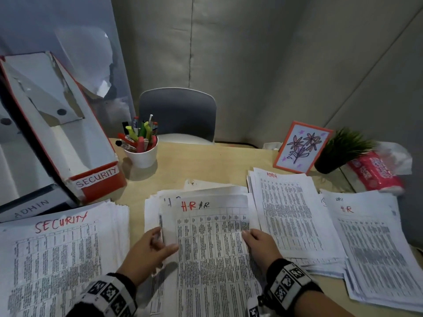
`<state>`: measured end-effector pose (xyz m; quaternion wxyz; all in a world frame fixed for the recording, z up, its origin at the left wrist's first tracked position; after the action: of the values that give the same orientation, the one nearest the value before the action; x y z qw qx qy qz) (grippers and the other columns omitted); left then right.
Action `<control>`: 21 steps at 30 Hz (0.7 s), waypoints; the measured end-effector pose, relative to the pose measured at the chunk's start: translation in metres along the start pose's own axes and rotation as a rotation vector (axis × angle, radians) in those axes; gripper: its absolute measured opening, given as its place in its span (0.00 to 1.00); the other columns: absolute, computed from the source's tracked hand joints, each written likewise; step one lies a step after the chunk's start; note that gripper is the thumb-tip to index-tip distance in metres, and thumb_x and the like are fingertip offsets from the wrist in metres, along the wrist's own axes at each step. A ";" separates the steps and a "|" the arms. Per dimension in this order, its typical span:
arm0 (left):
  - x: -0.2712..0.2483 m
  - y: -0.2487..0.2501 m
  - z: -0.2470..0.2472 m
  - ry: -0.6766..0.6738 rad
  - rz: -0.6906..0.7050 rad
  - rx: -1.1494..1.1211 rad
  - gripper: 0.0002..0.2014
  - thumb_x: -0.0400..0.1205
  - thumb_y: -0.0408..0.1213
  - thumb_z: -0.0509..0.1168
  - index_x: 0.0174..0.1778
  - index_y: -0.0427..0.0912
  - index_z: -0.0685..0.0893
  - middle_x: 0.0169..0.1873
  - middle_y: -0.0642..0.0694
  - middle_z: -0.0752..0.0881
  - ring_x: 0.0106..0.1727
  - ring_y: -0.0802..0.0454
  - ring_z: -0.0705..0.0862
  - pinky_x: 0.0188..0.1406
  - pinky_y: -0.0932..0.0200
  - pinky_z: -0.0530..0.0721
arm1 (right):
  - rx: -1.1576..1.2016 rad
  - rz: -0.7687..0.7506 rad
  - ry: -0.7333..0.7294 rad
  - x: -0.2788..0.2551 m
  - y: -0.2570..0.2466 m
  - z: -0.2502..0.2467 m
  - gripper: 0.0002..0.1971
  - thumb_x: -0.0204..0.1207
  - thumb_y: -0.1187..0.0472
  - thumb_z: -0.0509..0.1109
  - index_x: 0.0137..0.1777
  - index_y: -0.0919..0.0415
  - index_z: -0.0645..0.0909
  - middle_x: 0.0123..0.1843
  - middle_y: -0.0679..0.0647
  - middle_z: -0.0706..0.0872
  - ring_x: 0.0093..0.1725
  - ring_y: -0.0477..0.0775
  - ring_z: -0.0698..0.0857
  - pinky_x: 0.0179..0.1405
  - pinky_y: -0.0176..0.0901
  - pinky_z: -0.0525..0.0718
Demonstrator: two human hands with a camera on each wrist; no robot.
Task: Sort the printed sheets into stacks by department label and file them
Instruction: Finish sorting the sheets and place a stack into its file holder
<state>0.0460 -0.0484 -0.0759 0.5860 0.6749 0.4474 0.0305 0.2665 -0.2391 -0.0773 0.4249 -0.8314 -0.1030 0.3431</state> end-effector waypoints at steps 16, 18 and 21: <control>-0.043 0.080 -0.014 0.396 0.423 0.007 0.08 0.83 0.40 0.62 0.40 0.59 0.77 0.36 0.62 0.84 0.41 0.64 0.80 0.33 0.64 0.74 | -0.140 -0.510 -0.013 -0.039 -0.076 -0.010 0.09 0.83 0.56 0.61 0.57 0.60 0.77 0.48 0.60 0.84 0.47 0.57 0.82 0.50 0.51 0.82; -0.049 0.089 -0.014 0.400 0.465 -0.051 0.04 0.82 0.44 0.59 0.44 0.60 0.75 0.38 0.69 0.86 0.43 0.70 0.81 0.37 0.66 0.74 | -0.085 -0.574 0.047 -0.044 -0.084 -0.012 0.11 0.82 0.52 0.61 0.58 0.56 0.78 0.51 0.57 0.86 0.51 0.55 0.84 0.52 0.49 0.82; -0.049 0.082 -0.013 0.402 0.475 -0.100 0.05 0.84 0.45 0.59 0.52 0.62 0.74 0.41 0.80 0.82 0.46 0.80 0.79 0.42 0.69 0.73 | -0.072 -0.569 0.056 -0.047 -0.085 -0.008 0.10 0.82 0.53 0.61 0.57 0.55 0.77 0.52 0.56 0.86 0.54 0.56 0.84 0.54 0.52 0.83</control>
<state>0.0556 -0.0624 0.0189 0.4950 0.7112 0.3821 0.3212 0.2476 -0.2132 0.0150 0.4770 -0.7926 -0.3325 0.1833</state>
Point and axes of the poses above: each hand's wrist, its own x-axis towards the middle knuckle, its own z-axis out of the palm, y = z × x, the point moved 1 cm from there along x, towards the middle knuckle
